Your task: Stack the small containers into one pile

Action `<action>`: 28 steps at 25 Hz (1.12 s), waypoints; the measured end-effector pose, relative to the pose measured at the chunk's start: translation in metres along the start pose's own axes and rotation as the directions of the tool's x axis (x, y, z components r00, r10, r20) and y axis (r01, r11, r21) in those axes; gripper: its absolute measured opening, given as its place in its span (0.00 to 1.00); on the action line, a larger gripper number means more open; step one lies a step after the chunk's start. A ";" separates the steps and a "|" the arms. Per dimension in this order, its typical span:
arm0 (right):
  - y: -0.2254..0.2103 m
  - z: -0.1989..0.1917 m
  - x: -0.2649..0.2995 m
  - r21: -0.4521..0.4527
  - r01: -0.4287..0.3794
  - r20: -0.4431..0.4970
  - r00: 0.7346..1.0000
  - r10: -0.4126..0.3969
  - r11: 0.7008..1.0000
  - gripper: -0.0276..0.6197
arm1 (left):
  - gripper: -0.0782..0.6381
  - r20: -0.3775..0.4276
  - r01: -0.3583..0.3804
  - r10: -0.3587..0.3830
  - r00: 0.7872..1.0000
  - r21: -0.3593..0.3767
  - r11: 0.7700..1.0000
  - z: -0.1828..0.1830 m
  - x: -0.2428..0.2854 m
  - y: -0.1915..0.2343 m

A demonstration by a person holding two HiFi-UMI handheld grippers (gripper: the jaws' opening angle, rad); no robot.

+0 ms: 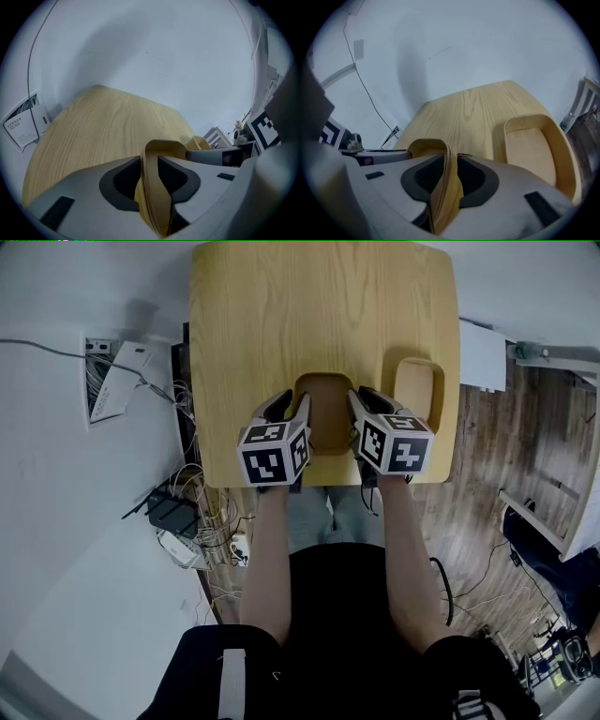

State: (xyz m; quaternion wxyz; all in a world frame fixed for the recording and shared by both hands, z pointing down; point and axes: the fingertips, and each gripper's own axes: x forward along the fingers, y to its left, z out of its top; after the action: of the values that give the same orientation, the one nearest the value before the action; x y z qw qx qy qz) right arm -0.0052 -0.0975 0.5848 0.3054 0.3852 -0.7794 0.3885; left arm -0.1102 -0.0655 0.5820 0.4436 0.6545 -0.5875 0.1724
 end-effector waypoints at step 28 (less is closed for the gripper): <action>-0.012 0.013 -0.057 0.034 0.050 0.082 0.995 -0.053 0.998 0.10 | 0.20 0.056 0.069 -0.075 0.996 0.109 0.992 0.021 -0.019 -0.055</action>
State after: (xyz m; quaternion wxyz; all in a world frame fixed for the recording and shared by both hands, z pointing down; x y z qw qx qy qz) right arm 0.0321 -0.0923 0.5386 0.2768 0.4256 -0.7749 0.3765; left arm -0.0708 -0.0749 0.5355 0.3960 0.7030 -0.5663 0.1681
